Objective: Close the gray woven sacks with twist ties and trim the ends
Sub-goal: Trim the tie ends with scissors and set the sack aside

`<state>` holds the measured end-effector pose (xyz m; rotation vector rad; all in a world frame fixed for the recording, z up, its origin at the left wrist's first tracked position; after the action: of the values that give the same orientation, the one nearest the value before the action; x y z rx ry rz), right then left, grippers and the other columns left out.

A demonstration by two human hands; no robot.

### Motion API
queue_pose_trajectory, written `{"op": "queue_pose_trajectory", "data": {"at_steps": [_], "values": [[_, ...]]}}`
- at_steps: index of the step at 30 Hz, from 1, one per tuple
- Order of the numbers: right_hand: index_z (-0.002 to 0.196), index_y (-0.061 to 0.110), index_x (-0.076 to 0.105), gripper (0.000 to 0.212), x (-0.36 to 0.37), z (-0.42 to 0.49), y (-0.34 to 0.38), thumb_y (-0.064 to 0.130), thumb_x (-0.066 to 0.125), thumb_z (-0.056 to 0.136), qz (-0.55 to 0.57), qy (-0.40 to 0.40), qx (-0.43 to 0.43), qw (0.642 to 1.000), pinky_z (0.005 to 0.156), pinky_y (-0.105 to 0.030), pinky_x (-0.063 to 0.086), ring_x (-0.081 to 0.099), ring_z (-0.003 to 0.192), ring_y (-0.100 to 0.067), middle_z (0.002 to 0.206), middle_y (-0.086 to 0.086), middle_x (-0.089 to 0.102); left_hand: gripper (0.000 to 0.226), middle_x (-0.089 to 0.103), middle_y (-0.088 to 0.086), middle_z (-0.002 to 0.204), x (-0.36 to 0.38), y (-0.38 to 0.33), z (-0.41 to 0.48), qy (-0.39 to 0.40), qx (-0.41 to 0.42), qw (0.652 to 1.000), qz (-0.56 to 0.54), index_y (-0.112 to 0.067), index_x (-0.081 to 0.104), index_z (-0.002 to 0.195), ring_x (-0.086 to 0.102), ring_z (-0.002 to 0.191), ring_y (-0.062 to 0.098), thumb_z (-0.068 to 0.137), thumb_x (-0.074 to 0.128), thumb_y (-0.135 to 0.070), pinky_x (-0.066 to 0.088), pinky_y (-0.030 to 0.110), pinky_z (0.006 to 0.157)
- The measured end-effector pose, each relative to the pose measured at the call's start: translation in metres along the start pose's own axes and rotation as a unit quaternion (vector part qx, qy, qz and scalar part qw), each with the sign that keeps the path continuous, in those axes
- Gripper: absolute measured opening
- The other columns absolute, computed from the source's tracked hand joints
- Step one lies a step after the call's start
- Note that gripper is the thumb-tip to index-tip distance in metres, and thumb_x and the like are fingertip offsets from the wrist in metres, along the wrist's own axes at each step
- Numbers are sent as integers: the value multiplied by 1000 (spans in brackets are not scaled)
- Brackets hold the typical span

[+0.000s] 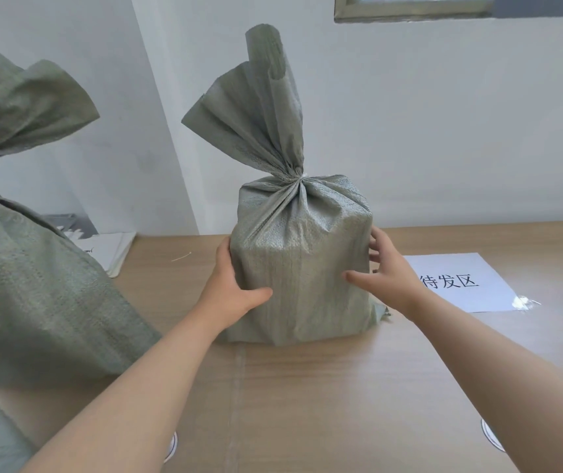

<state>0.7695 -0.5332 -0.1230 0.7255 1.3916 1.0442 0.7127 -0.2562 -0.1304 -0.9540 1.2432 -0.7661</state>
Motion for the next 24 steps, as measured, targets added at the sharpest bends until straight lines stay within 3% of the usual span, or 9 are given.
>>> {"op": "queue_pose_trajectory", "data": {"at_steps": [3, 6, 11, 16, 20, 24], "values": [[144, 37, 36, 82, -1, -2, 2, 15, 81, 79, -9, 5, 6, 1000, 85, -23, 48, 55, 112, -6, 120, 23, 52, 112, 48, -27, 125, 1, -2, -1, 3, -7, 1000, 10, -32, 13, 157, 47, 120, 3, 75, 85, -8, 37, 17, 91], [143, 36, 36, 81, -1, -2, 1, 15, 80, 79, -17, 3, 9, 1000, 77, -16, 46, 54, 107, 2, 116, 31, 49, 113, 46, -21, 131, 1, -1, -1, 2, -16, 1000, 13, -33, 11, 157, 47, 119, 4, 75, 85, -9, 36, 21, 93], [148, 35, 32, 88, -5, -3, -1, 17, 82, 77, -22, -2, 15, 1000, 79, -19, 44, 54, 116, -10, 132, 12, 51, 115, 42, -18, 140, -6, 2, -2, -3, -20, 1000, 18, -31, 12, 157, 45, 126, 5, 73, 87, -12, 34, 23, 101], [153, 33, 23, 98, -10, -15, 1, 25, 83, 75, -35, -15, 26, 999, 100, -34, 44, 49, 126, -16, 145, 6, 45, 119, 46, -8, 135, -15, 7, -18, -5, -40, 999, 28, -36, 10, 157, 47, 131, 16, 70, 89, -18, 37, 28, 103], [153, 31, 23, 97, -14, -41, 12, 27, 82, 77, -39, -36, 30, 998, 104, -38, 44, 47, 127, -16, 148, 2, 40, 117, 30, -3, 159, -21, -3, -50, -8, -36, 999, 39, -36, 9, 158, 32, 145, 12, 73, 87, -20, 32, 32, 114], [151, 33, 26, 94, -14, -76, 32, 29, 82, 76, -35, -44, 27, 998, 104, -42, 46, 46, 128, -15, 147, 5, 41, 113, 22, -8, 164, -30, -17, -85, -19, -28, 999, 19, -40, 14, 157, 38, 139, 14, 73, 87, -23, 35, 31, 108]]}}
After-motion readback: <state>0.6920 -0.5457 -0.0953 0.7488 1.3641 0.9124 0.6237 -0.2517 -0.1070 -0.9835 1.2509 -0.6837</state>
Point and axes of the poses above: each hand's wrist, its own z-axis towards the middle knuckle, its own x-axis out of the palm, y = z × x, the point moved 7 cm from there along z, towards the middle knuckle
